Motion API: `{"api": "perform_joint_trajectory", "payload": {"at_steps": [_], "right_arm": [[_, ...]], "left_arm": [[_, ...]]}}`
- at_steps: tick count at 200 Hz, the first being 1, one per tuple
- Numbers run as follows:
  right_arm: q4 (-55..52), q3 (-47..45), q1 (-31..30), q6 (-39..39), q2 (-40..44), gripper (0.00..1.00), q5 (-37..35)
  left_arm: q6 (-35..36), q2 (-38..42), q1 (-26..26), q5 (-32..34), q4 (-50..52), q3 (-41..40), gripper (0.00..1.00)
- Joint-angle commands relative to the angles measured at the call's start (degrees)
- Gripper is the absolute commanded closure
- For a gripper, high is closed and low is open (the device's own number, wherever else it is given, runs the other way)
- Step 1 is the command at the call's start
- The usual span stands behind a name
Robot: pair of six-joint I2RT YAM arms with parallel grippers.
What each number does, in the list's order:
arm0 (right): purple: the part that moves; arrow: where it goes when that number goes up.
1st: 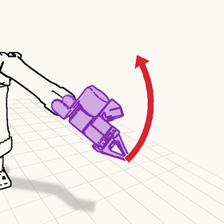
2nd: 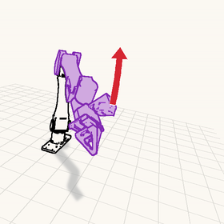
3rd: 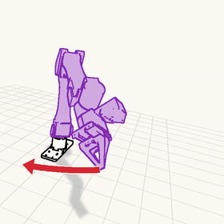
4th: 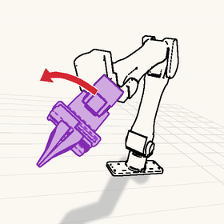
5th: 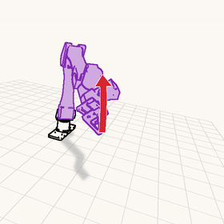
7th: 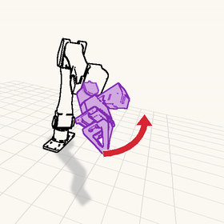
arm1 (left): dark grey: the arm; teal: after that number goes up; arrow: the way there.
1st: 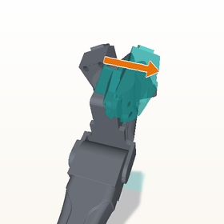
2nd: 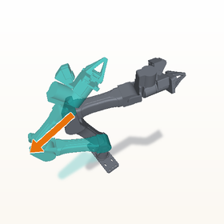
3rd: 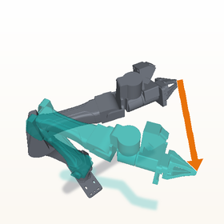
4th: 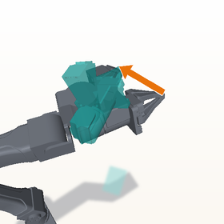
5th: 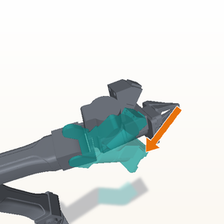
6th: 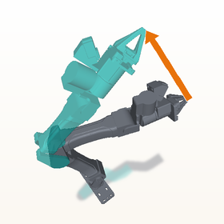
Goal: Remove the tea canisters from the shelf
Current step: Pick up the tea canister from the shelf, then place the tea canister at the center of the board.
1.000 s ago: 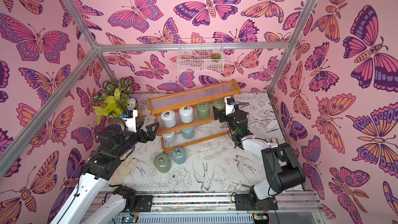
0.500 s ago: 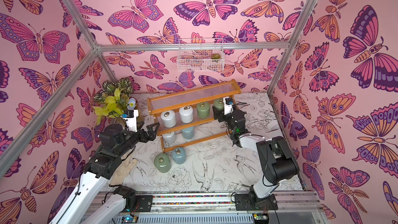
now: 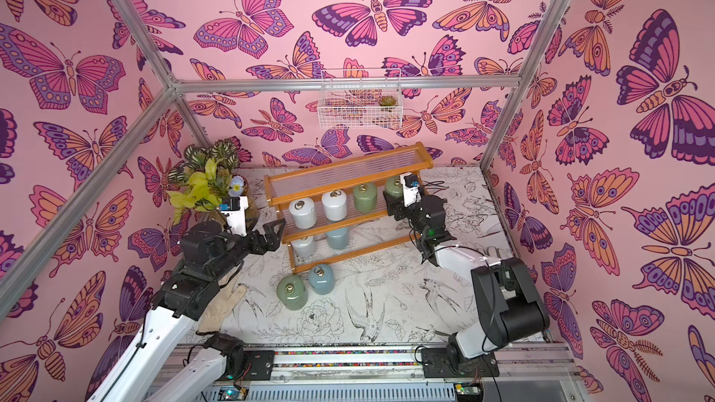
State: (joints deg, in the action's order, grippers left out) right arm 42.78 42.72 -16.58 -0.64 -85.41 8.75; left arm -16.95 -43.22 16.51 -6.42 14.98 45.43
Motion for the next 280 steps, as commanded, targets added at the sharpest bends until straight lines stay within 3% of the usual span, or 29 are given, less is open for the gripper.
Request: {"api": "perform_joint_trajectory", "payload": {"at_steps": [1,26,62,128,162,192,231,280], "right_arm": [[-1.79,1.87,0.22,-2.65,6.08,0.47,2.07],[-9.24,1.07,-0.03,-3.33,11.37,0.48,4.97],[-10.24,-5.62,-2.77,-1.24,18.02,0.49,5.07],[-10.00,-14.33,-16.03,-1.30,21.81,0.48,8.55],[1.59,-19.76,-21.03,2.04,15.24,0.47,10.81],[11.08,-22.09,-26.87,-0.97,6.35,0.46,10.02],[28.39,-22.57,-27.50,3.36,-7.90,0.45,10.44],[31.90,-19.92,-28.53,3.75,-18.49,0.39,12.00]], "left_arm": [[0.01,-0.12,-0.14,1.77,-0.91,-0.02,0.00],[-0.01,-0.76,-0.16,2.36,-0.78,0.10,0.00],[0.16,-1.95,-0.07,2.29,-1.23,0.53,0.00],[0.10,-5.08,-0.12,0.28,-2.83,1.15,0.00],[-0.33,-5.91,-0.16,-1.01,-4.65,1.07,0.00],[-0.10,-5.14,-0.12,-1.76,-6.10,0.67,0.00],[-0.82,-4.60,0.00,-1.58,-6.63,0.30,0.00],[-1.45,-4.22,-0.02,-1.32,-6.64,-0.06,0.00]]}}
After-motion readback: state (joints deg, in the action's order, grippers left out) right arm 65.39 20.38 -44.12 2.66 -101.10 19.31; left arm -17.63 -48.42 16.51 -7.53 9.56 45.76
